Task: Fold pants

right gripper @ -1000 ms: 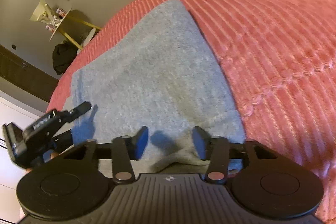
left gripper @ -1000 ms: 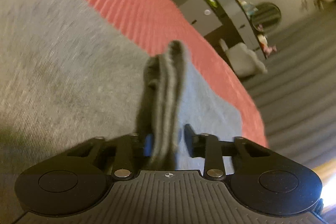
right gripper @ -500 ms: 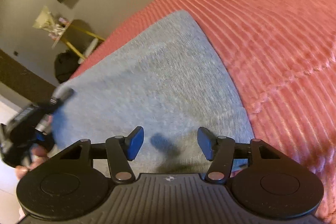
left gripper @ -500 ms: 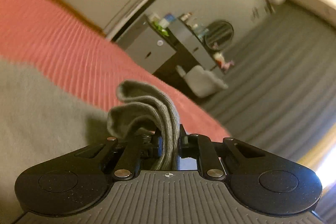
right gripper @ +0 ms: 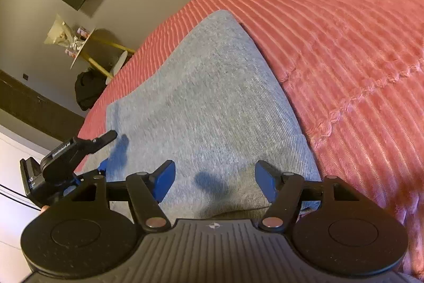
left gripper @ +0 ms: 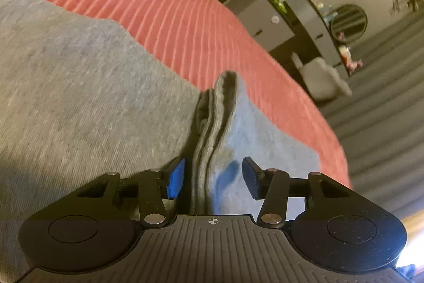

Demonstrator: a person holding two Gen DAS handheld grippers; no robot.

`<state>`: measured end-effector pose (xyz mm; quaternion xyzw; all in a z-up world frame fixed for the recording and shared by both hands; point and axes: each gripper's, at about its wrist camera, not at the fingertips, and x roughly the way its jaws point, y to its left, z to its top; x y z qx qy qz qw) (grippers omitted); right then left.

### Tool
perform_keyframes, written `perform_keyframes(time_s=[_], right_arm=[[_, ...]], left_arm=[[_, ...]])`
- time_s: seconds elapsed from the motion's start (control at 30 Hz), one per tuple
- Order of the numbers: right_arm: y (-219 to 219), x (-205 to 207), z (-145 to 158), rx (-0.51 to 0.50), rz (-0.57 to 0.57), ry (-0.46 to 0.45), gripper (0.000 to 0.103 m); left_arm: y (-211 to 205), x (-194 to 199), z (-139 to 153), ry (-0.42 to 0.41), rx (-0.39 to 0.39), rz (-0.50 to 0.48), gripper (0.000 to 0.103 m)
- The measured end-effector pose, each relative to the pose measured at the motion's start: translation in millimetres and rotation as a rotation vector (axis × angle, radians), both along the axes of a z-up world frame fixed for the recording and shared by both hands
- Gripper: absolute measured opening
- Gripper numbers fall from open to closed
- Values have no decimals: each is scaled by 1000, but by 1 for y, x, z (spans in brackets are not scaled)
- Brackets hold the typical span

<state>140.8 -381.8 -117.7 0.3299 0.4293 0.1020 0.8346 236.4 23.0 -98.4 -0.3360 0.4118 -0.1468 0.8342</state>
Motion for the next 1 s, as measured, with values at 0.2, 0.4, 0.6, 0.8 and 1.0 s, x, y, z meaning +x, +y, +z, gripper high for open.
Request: perform_keyframes(time_s=[0.2,0.4,0.6,0.8,1.0], right_arm=[[3,0,1,5,-3,0,68],[6,-2,3,-12,-6,-5,68],[13,0,6,-73,5,-6,68],[12,-1,6,-80,-4,-12,68],[8,-1,4,-97,-2,-12,68]], left_arm=[[-11,15,6,-28,-19,10,50],[-5,23,3,-43,-112,36,41],[-2,22,7,-62,-103,30,18],[-14,-4,51,-221,12,-4,19],[-11,-13,26,-42,184,4,38]])
